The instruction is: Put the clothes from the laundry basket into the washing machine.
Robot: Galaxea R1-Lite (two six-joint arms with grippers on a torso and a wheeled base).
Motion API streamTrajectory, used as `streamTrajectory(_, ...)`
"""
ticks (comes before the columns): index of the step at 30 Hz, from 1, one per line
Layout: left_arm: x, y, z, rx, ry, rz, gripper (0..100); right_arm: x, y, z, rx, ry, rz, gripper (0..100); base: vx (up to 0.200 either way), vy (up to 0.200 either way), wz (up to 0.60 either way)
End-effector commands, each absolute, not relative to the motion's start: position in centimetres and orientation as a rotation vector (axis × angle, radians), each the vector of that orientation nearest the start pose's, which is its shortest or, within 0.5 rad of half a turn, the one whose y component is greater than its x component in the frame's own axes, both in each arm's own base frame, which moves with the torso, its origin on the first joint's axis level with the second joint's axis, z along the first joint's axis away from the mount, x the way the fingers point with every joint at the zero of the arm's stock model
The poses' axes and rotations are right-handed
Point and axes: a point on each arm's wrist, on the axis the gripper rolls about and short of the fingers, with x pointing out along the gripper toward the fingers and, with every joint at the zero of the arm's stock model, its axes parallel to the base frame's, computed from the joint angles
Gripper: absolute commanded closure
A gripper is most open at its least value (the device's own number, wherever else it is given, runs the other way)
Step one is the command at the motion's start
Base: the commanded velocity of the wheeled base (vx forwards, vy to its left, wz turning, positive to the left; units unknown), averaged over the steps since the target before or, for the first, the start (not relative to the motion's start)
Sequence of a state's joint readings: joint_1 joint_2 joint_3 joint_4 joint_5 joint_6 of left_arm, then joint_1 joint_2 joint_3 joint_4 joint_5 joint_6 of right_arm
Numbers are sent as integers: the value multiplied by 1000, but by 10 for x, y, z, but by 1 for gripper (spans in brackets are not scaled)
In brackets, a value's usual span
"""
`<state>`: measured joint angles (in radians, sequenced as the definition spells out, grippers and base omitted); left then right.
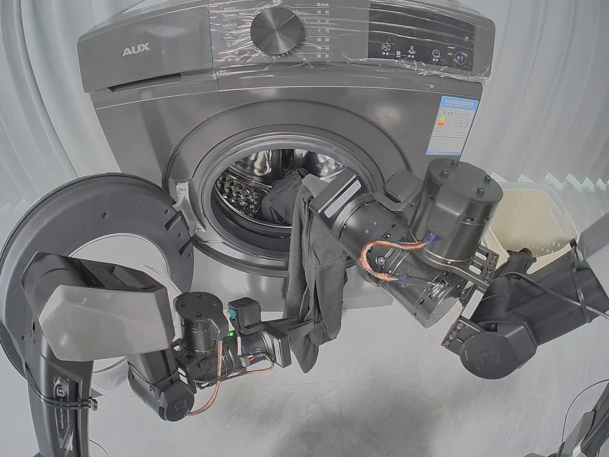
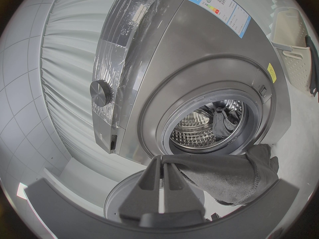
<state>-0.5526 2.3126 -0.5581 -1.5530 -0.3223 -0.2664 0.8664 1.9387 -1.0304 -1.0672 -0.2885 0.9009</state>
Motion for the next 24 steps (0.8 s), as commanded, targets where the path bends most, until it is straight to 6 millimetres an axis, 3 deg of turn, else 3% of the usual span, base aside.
streamTrajectory(1,291,-187,15,-226,316,-837,0,248,284,202,958,141,603,100,0,0,0)
streamTrajectory(20,292,-190,17,-232,306,-839,0,247,285,202,956,142,603,100,0,0,0)
streamTrajectory(21,292,-190,17,-232,306,-839,100,248,284,202,956,141,604,100,0,0,0)
streamTrajectory(24,292,-191,17,-232,305,-842,100,248,284,201,957,141,600,100,0,0,0)
